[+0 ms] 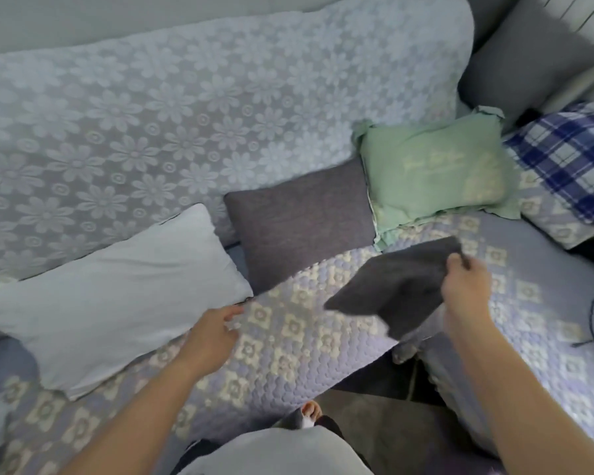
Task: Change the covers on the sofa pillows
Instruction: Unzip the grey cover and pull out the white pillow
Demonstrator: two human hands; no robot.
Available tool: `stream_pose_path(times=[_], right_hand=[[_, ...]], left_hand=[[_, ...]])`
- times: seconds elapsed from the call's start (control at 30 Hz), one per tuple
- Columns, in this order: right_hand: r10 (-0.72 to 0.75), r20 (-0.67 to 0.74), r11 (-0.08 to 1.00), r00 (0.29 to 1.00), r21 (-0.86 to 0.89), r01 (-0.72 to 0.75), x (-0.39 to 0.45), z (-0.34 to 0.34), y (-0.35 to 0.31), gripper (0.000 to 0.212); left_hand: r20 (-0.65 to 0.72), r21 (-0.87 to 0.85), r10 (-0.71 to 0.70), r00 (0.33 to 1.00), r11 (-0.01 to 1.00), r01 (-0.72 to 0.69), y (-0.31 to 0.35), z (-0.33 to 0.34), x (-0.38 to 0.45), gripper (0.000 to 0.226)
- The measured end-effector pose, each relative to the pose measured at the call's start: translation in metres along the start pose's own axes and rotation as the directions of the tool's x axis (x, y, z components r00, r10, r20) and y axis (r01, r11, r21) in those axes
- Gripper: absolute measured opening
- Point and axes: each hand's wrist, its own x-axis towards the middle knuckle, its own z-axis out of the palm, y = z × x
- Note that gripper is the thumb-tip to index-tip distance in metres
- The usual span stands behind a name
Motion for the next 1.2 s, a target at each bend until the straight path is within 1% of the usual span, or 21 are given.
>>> stream_pose_path(times=[0.03,0.1,0.13,0.23,0.3,0.33,0.37,0.4,0.43,0.47,0.5,0.6,0.67,0.73,0.8,0.87,0.93,1.0,1.07,1.13,1.2], right_hand=[[-0.014,-0.058,1.000,0.998,0.003,0.014,0.017,-0.005,-0.003,0.035],[-0.003,-0.118,0.998,0.993,-0.059,-0.004,0.051,-0.015,-0.006,0.035],[0.012,-0.095,0.994,0.995,-0.104,-0.022,0.069,-0.017,-0.002,0.035],[0.130,0.082,0.968,0.988,-0.226,-0.108,0.112,-0.014,0.022,0.041],[0.227,0.109,0.916,0.968,-0.362,-0.174,0.126,-0.003,0.044,0.040],[0.233,0.149,0.884,0.961,-0.445,-0.145,0.125,0.004,0.049,0.040],[0.204,0.187,0.807,0.961,-0.588,-0.057,0.125,0.015,0.058,0.039],[0.181,0.253,0.754,0.950,-0.657,0.032,0.118,0.025,0.055,0.039],[0.269,0.285,0.798,0.920,-0.601,-0.047,0.117,0.045,0.053,0.039],[0.293,0.315,0.848,0.903,-0.522,-0.093,0.106,0.060,0.047,0.039],[0.308,0.336,0.856,0.890,-0.507,-0.105,0.096,0.071,0.043,0.040],[0.337,0.469,0.850,0.816,-0.524,-0.050,0.106,0.120,0.037,0.042],[0.329,0.558,0.858,0.762,-0.514,0.006,0.123,0.150,0.021,0.039],[0.285,0.623,0.868,0.729,-0.490,0.079,0.156,0.181,0.002,0.033],[0.265,0.690,0.867,0.673,-0.476,0.147,0.186,0.209,-0.014,0.030],[0.251,0.732,0.868,0.634,-0.459,0.187,0.216,0.231,-0.022,0.029],[0.237,0.757,0.889,0.609,-0.422,0.179,0.240,0.245,-0.020,0.024],[0.261,0.742,0.883,0.618,-0.442,0.159,0.266,0.263,-0.007,0.019],[0.274,0.730,0.864,0.626,-0.473,0.173,0.283,0.279,0.011,0.018],[0.288,0.751,0.845,0.594,-0.491,0.211,0.284,0.289,0.026,0.020],[0.320,0.778,0.857,0.540,-0.481,0.185,0.273,0.288,0.038,0.017]], left_hand=[[0.043,-0.001,-0.036,0.998,0.999,0.036,0.003,0.003,0.004,0.039],[0.124,0.020,-0.083,0.989,0.997,0.081,0.013,0.004,0.014,0.034],[0.144,0.033,-0.087,0.986,0.996,0.083,0.020,0.002,0.019,0.033],[0.150,0.023,-0.057,0.987,0.998,0.054,0.031,-0.010,0.036,0.030],[0.136,0.001,-0.048,0.990,0.999,0.048,0.032,-0.019,0.051,0.028],[0.136,-0.008,-0.049,0.989,0.999,0.051,0.032,-0.021,0.057,0.026],[0.146,-0.008,-0.056,0.988,0.998,0.057,0.032,-0.023,0.064,0.024],[0.149,-0.012,-0.061,0.987,0.998,0.064,0.031,-0.024,0.071,0.022],[0.142,-0.009,-0.081,0.987,0.997,0.083,0.027,-0.025,0.081,0.022],[0.140,0.002,-0.105,0.985,0.994,0.106,0.024,-0.025,0.086,0.022],[0.139,0.032,-0.131,0.982,0.991,0.128,0.024,-0.025,0.089,0.023],[0.120,0.038,-0.259,0.958,0.966,0.256,0.028,-0.026,0.108,0.030],[0.081,0.062,-0.260,0.962,0.965,0.255,0.046,-0.029,0.130,0.029],[-0.019,0.077,-0.242,0.970,0.967,0.243,0.069,-0.029,0.172,0.028],[-0.076,0.077,-0.277,0.958,0.956,0.282,0.091,-0.026,0.213,0.030],[-0.089,0.138,-0.306,0.948,0.939,0.316,0.100,-0.022,0.262,0.041],[-0.125,0.240,-0.352,0.928,0.896,0.373,0.100,-0.018,0.310,0.060],[-0.248,0.332,-0.360,0.899,0.841,0.428,0.108,-0.010,0.356,0.069],[-0.343,0.429,-0.306,0.888,0.790,0.438,0.123,-0.008,0.393,0.073],[-0.303,0.546,-0.272,0.913,0.736,0.401,0.126,-0.008,0.427,0.079],[-0.205,0.660,-0.252,0.946,0.678,0.324,0.123,-0.013,0.449,0.086]])
